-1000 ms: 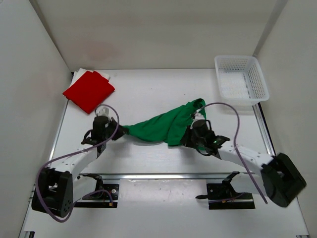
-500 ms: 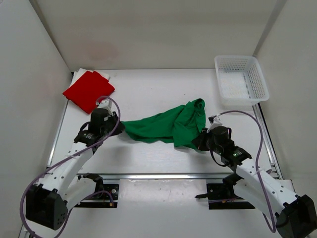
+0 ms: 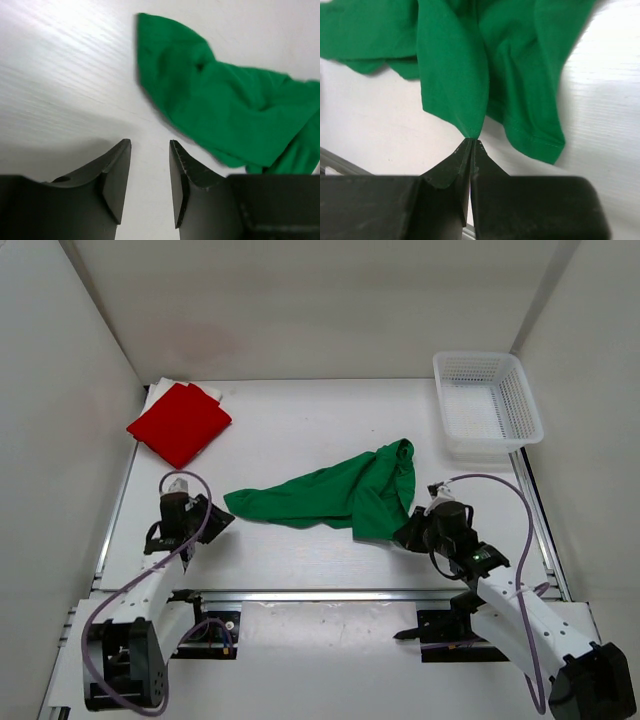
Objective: Fold and stack the t-shirts
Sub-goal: Flatten out the tshirt
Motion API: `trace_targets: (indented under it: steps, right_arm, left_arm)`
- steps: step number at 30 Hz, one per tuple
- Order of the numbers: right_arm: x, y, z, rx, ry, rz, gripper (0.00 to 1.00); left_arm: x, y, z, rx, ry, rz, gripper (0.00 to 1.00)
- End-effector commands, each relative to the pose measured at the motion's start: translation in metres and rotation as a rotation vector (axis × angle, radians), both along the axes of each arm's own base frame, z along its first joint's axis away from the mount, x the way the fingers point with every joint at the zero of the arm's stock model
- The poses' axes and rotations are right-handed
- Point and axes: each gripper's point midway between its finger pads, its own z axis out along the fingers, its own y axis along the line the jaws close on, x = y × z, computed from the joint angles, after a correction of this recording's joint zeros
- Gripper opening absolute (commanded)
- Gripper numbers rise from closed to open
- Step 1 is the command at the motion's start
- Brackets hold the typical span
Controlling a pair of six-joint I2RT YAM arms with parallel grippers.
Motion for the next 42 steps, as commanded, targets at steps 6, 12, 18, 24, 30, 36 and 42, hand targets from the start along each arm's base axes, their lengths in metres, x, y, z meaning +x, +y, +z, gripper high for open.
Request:
trace_targets:
  steps: [6, 12, 18, 24, 30, 36, 42]
  right_arm:
    - [-0.002, 0.020, -0.002, 0.026, -0.021, 0.090, 0.00]
    - [0.000, 0.030, 0.000, 0.033, -0.032, 0.113, 0.00]
    - [0.002, 0.026, 0.002, 0.042, -0.051, 0.100, 0.00]
    - [0.005, 0.025, 0.005, 0.054, -0.061, 0.098, 0.00]
    - [0.009, 0.024, 0.013, 0.053, -0.072, 0.087, 0.00]
    - [0.032, 0.016, 0.060, 0.030, -0.150, 0.025, 0.00]
    - [0.080, 0.007, 0.179, -0.075, -0.316, -0.062, 0.00]
  left_arm:
    - [0.048, 0.035, -0.004, -0.170, -0.125, 0.300, 0.47]
    - [0.075, 0.026, -0.027, -0.043, -0.014, 0.260, 0.45]
    - [0.088, 0.009, -0.042, -0.009, 0.035, 0.206, 0.39]
    - [0.094, 0.013, -0.044, 0.005, 0.035, 0.218, 0.17]
    - [0.110, 0.012, -0.023, -0.016, -0.012, 0.193, 0.00]
    - [0.121, 0.000, 0.069, 0.028, -0.217, 0.089, 0.00]
    - [0.127, -0.024, 0.234, 0.016, -0.465, -0.078, 0.00]
